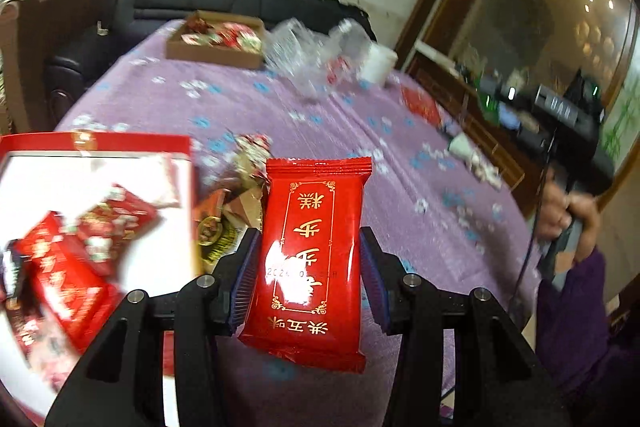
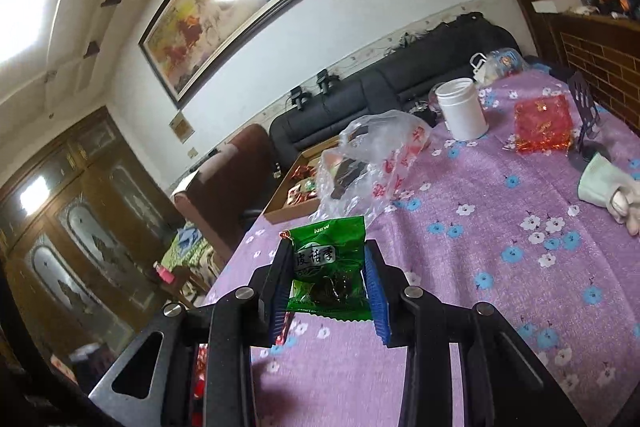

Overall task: Organize snacks
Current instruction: 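Carry the red and green packets over the white tray and open both grippers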

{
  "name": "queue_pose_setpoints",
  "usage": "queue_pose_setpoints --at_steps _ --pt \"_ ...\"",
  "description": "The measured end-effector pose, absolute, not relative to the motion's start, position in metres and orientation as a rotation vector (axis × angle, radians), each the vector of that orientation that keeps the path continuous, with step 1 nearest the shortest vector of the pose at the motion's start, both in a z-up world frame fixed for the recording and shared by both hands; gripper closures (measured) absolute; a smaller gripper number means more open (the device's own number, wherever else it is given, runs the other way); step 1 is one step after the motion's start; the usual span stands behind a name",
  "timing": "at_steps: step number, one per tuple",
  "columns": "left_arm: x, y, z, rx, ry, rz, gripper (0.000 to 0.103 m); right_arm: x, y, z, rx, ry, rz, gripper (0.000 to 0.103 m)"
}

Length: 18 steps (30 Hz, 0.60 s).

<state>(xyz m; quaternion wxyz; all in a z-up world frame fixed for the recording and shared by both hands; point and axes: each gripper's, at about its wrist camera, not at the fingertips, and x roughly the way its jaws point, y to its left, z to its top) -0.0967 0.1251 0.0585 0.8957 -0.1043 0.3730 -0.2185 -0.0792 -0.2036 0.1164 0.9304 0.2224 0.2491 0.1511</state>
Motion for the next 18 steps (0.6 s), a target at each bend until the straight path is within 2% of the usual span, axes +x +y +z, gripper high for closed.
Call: queue_pose_setpoints --at_steps 2,3,4,10,18 --pt "-0.103 0.143 0.067 -0.246 0.744 -0.423 0.056 -0.077 -0.194 0.113 0.460 0.527 0.344 0.068" --pt "-0.106 0.152 0.072 -0.259 0.725 -0.409 0.067 -0.075 -0.185 0.110 0.457 0.536 0.366 0.068" --pt "-0.110 0.161 0.077 -0.264 0.704 -0.405 0.095 -0.072 -0.175 0.108 0.447 0.551 0.392 0.068" --pt "-0.117 0.204 0.090 -0.277 0.650 -0.293 0.095 -0.053 -0.103 0.092 0.415 0.619 0.556 0.068" --pt "-0.107 0.199 0.070 -0.267 0.708 -0.316 0.095 -0.041 -0.059 0.063 0.396 0.673 0.624 0.068"
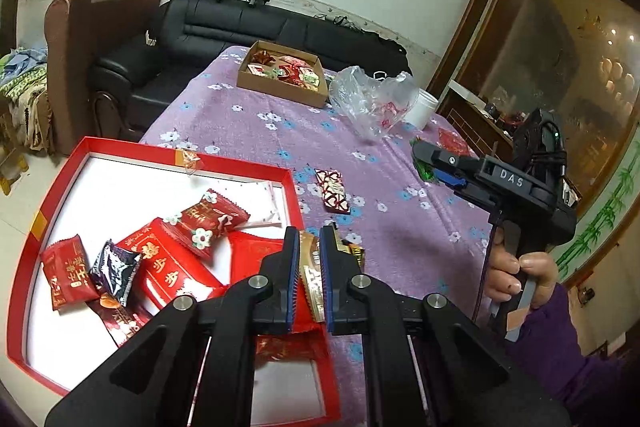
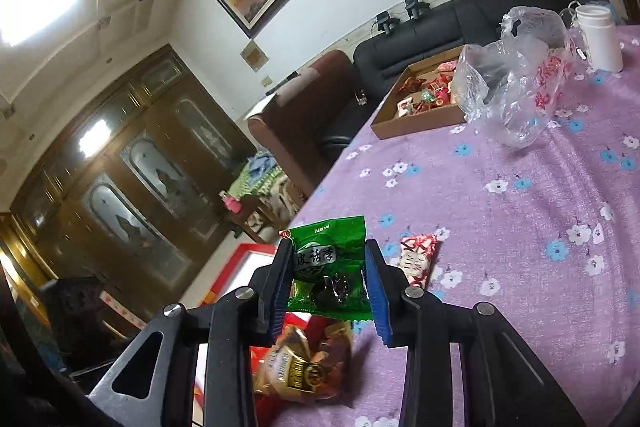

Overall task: Organize snacks
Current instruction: 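Carry the red and green packets over the white tray and open both grippers, then grasp the gold-brown chocolate packet with left gripper while right moves to the red-white packet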

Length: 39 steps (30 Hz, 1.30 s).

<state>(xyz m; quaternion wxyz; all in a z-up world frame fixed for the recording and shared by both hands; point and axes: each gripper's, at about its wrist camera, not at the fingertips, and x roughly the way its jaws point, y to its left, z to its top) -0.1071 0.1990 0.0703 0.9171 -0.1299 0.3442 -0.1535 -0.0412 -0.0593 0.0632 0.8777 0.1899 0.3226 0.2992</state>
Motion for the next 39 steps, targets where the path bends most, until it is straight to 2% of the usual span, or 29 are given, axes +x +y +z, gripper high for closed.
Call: queue_pose_setpoints --at_steps 5,8,16,17,19,26,27,29,31,33,36,39 --pt "-0.107 0.239 0.068 -0.318 0.718 -0.233 0.095 -0.038 -0.080 0.049 0.445 0.695 0.614 0.067" --pt "-0.112 0.238 0.061 -0.305 0.744 -0.222 0.095 -0.038 -0.076 0.047 0.454 0.723 0.662 0.066" --pt "-0.132 0.235 0.039 -0.313 0.808 -0.212 0.095 -0.042 0.029 0.049 0.323 0.809 0.885 0.065" --pt "-0.134 0.236 0.039 -0.319 0.810 -0.213 0.095 -0.043 0.039 0.049 0.306 0.824 0.899 0.063" --pt "-0.139 0.233 0.041 -0.314 0.810 -0.225 0.095 -0.041 0.054 0.048 0.304 0.853 0.927 0.048" --pt "-0.152 0.184 0.052 -0.164 0.789 -0.351 0.095 -0.027 -0.016 0.044 0.394 0.785 0.762 0.039" --pt "-0.152 0.175 0.053 -0.143 0.788 -0.365 0.093 -0.023 -0.033 0.043 0.401 0.770 0.716 0.039" --pt "-0.149 0.156 0.054 -0.121 0.794 -0.400 0.078 -0.017 -0.068 0.042 0.404 0.725 0.624 0.039" --pt "-0.148 0.142 0.057 -0.106 0.791 -0.405 0.043 -0.013 -0.096 0.040 0.421 0.679 0.563 0.037" --pt "-0.147 0.131 0.060 -0.047 0.762 -0.376 0.037 -0.009 -0.125 0.029 0.481 0.629 0.528 0.034" --pt "-0.135 0.124 0.062 0.028 0.761 -0.305 0.035 0.009 -0.149 0.013 0.595 0.722 0.443 0.033" --pt "-0.113 0.127 0.055 -0.010 0.815 -0.308 0.033 0.011 -0.151 0.014 0.638 0.738 0.477 0.033"
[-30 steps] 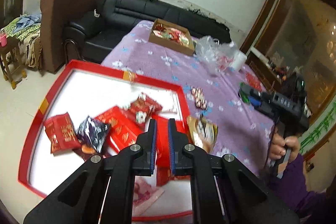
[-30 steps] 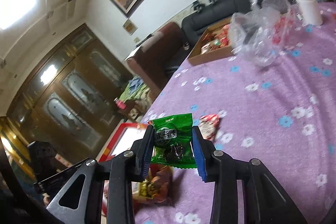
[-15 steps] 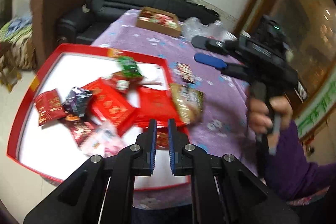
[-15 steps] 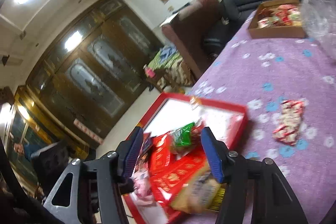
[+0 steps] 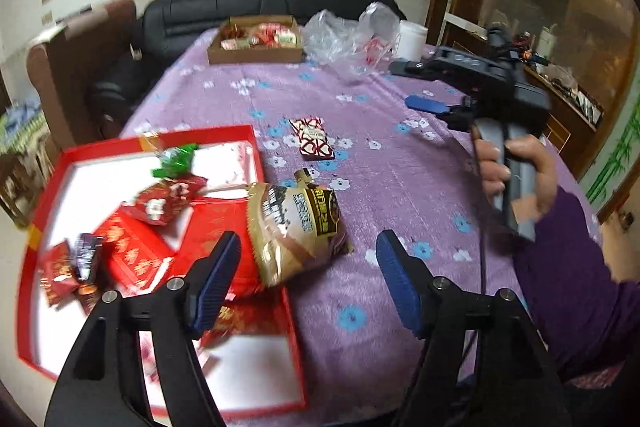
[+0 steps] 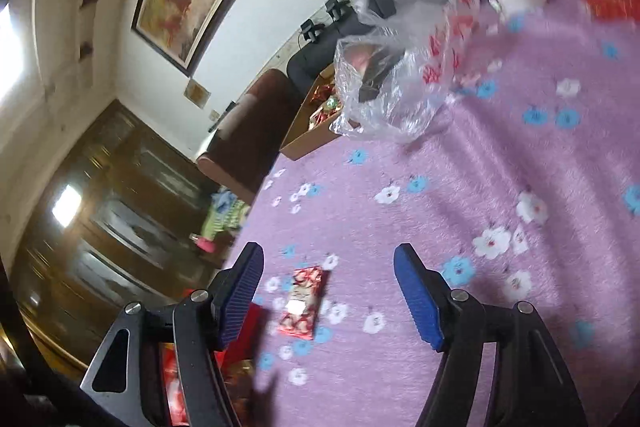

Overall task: Organize snacks
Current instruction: 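Grasp the gold-brown chocolate packet with left gripper while right moves to the red-white packet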

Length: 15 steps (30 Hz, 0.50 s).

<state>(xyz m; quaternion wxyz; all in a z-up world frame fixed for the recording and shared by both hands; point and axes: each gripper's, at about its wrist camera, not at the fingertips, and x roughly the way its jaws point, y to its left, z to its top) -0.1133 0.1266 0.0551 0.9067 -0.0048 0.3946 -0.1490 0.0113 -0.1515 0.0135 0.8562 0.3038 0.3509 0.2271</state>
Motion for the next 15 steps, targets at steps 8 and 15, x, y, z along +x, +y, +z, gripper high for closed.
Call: queue_pose_setpoints --at_steps 8,15 --pt "-0.077 0.107 0.031 -0.051 0.913 -0.292 0.033 -0.004 -0.134 0.033 0.575 0.710 0.540 0.033" --pt "-0.100 0.061 0.045 -0.035 0.842 -0.566 0.033 -0.002 -0.131 0.029 0.561 0.717 0.536 0.033"
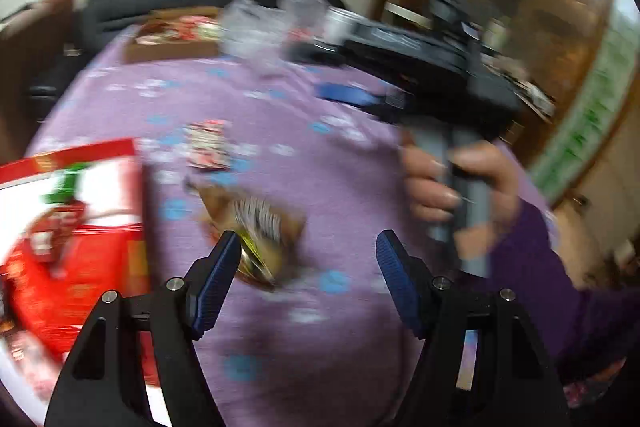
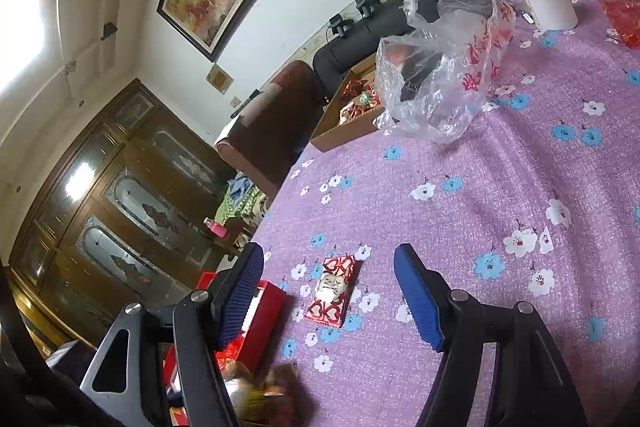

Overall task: Organize snacks
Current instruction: 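Grasp the gold-brown chocolate packet with left gripper while right moves to the red-white packet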

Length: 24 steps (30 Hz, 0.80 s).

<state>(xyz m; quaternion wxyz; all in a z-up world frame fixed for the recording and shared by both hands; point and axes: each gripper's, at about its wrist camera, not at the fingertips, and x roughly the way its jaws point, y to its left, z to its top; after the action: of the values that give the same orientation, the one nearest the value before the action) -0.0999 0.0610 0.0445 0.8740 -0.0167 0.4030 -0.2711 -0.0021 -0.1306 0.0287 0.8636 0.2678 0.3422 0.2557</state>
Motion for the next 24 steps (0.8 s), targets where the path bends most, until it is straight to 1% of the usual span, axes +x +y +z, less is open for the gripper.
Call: queue_pose_setpoints --at_steps 3,5,7,13,20,24 --pt "-0.091 0.067 0.025 -0.071 0.902 -0.516 0.033 0.000 -0.133 0.027 0.556 0.717 0.517 0.033" --pt "-0.085 0.081 0.014 -0.156 0.948 -0.476 0.033 0.000 -0.133 0.026 0.552 0.718 0.510 0.033" --pt "-0.083 0.087 0.011 -0.188 0.958 -0.453 0.033 0.002 -0.132 0.025 0.551 0.729 0.508 0.033" --pt "-0.074 0.060 0.016 -0.109 0.961 -0.435 0.033 0.000 -0.143 0.028 0.570 0.702 0.472 0.033" --pt "-0.039 0.043 -0.003 -0.217 1.064 -0.472 0.033 -0.002 -0.155 0.033 0.589 0.679 0.437 0.033" --pt "-0.026 0.037 -0.006 -0.272 1.067 -0.492 0.033 -0.004 -0.161 0.036 0.608 0.667 0.437 0.033"
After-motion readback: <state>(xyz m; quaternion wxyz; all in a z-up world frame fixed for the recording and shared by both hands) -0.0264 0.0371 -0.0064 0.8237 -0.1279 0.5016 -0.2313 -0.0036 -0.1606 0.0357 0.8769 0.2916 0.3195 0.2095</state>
